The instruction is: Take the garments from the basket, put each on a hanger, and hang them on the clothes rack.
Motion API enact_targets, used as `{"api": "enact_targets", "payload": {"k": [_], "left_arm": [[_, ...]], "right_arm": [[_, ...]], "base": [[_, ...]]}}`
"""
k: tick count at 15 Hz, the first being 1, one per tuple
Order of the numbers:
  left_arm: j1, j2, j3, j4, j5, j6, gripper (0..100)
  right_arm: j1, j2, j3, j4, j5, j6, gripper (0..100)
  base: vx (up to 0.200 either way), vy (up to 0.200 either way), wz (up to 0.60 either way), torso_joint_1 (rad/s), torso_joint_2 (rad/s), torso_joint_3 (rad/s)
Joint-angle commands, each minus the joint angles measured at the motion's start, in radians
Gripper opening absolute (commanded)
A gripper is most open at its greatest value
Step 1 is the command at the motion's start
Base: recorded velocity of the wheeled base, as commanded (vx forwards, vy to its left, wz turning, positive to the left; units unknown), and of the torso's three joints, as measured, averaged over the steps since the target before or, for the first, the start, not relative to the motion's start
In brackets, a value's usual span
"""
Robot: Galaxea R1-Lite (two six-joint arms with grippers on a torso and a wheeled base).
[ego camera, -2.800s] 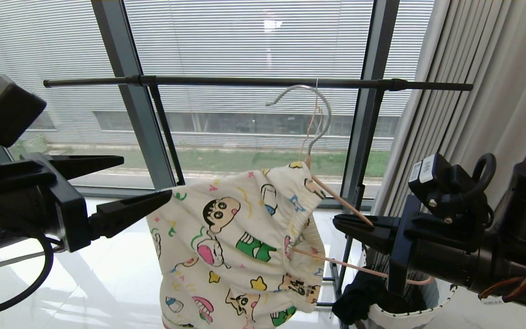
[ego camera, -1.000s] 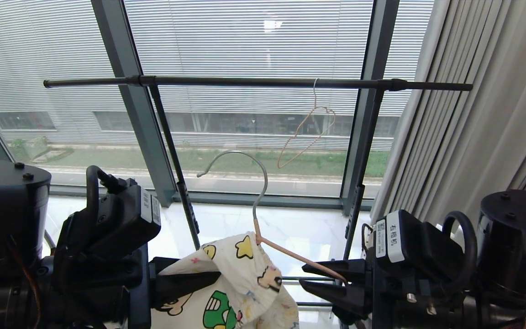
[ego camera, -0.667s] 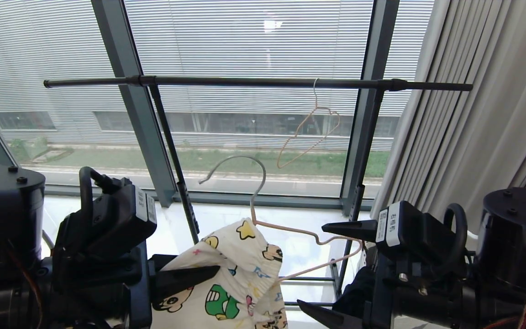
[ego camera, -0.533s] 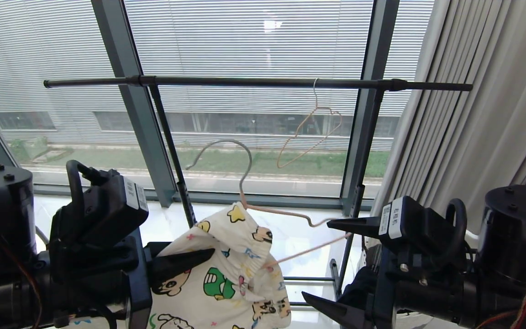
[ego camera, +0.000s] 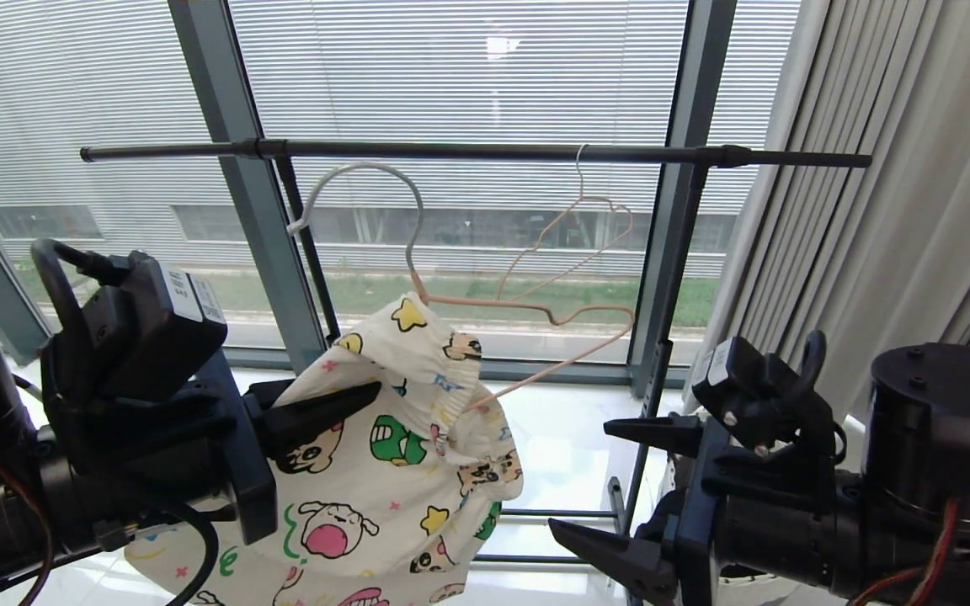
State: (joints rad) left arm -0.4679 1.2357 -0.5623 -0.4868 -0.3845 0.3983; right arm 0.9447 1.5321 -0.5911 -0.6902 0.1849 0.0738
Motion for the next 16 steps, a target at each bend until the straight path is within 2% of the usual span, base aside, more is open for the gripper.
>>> {"api": "enact_targets", "payload": {"k": [1, 2, 3, 4, 7, 11, 16], "left_arm": [[-0.002, -0.007, -0.011, -0.001, -0.001, 0.001, 0], [-0.003, -0.007, -0.011, -0.001, -0.001, 0.002, 0], [-0.009, -0.007, -0.019, -0.001, -0.001, 0.002, 0], [-0.017, -0.007, -0.028, -0.001, -0.001, 0.002, 0], [-0.043, -0.007, -0.041, -0.001, -0.001, 0.002, 0], [-0.058, -0.005, -0.045, -0.001, -0.001, 0.002, 0], [-0.054, -0.005, -0.068, -0.001, 0.003, -0.006, 0]], "right_arm": [[-0.004, 0.074, -0.03, -0.035, -0.015, 0.089, 100], [-0.006, 0.092, -0.042, -0.048, -0.031, 0.113, 100], [-0.007, 0.161, -0.099, -0.077, -0.117, 0.195, 100], [-0.007, 0.197, -0.131, -0.078, -0.154, 0.231, 100], [-0.004, 0.247, -0.167, -0.08, -0.162, 0.241, 100], [-0.004, 0.276, -0.162, -0.094, -0.183, 0.242, 100], [-0.02, 0.316, -0.122, -0.089, -0.277, 0.236, 100]], "base": [[0.0, 0.0, 0.0, 0.0, 0.0, 0.0], [0.0, 0.0, 0.0, 0.0, 0.0, 0.0], [0.0, 0.0, 0.0, 0.0, 0.0, 0.0], [0.0, 0.0, 0.0, 0.0, 0.0, 0.0], [0.0, 0.0, 0.0, 0.0, 0.0, 0.0], [0.0, 0.0, 0.0, 0.0, 0.0, 0.0], [0.0, 0.0, 0.0, 0.0, 0.0, 0.0]]}}
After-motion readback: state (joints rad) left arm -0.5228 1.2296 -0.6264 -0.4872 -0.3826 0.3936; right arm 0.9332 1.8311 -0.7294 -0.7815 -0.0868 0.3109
